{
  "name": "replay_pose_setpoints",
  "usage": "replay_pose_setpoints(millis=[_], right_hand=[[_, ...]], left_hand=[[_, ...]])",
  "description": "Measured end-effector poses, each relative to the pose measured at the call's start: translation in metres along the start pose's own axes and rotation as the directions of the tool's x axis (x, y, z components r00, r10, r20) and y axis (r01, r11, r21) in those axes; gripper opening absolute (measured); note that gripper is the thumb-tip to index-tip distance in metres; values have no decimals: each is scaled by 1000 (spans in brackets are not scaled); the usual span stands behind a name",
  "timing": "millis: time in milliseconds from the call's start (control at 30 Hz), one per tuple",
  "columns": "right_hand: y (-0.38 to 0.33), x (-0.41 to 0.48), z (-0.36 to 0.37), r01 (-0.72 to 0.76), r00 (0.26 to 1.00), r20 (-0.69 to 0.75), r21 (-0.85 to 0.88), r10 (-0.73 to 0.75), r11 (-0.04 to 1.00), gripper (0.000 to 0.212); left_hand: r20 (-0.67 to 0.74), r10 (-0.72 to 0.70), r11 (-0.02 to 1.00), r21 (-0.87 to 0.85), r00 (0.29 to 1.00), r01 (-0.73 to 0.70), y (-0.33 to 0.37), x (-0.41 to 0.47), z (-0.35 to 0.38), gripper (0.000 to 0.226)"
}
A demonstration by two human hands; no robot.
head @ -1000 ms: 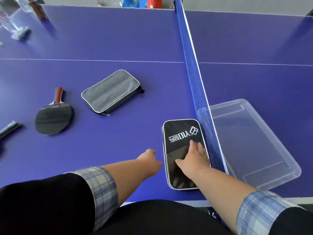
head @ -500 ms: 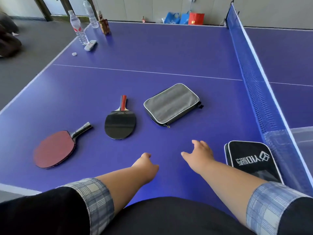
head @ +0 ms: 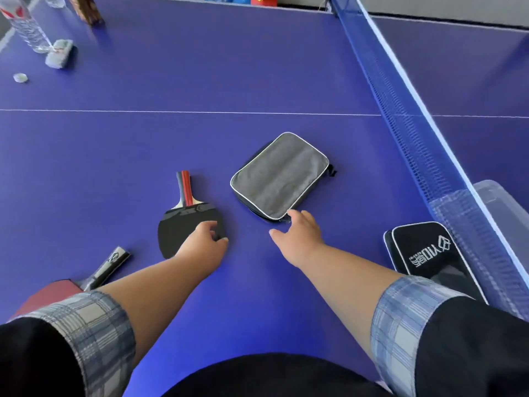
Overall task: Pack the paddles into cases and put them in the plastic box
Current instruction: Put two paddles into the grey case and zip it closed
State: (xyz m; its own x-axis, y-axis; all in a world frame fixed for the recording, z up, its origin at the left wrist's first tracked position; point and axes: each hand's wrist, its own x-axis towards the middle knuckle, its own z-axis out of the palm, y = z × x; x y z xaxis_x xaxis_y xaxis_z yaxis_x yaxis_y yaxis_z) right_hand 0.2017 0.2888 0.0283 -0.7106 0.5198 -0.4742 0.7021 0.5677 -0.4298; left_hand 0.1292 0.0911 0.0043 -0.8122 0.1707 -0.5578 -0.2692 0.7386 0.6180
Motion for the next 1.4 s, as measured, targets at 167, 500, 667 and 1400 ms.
replay_pose_setpoints(millis=[167,500,667,1400], right_hand=[[0,33,-12,-69,997,-29,112,73,991,68],[-8,92,2,-209,978,94,513,187,833,87],[-1,101,9,-252,953,15,591,302,767,91],[58,-103,10,-226,974,122,435,192,872,68]], left_hand=[[12,144,984,104,989,-145,44,57,4,56],[39,189,904,384,981,-189,102,143,10,48],[52,113,918,376,992,-125,106,137,25,43],[153,0,964,263,988,-41,-25,-109,41,34]])
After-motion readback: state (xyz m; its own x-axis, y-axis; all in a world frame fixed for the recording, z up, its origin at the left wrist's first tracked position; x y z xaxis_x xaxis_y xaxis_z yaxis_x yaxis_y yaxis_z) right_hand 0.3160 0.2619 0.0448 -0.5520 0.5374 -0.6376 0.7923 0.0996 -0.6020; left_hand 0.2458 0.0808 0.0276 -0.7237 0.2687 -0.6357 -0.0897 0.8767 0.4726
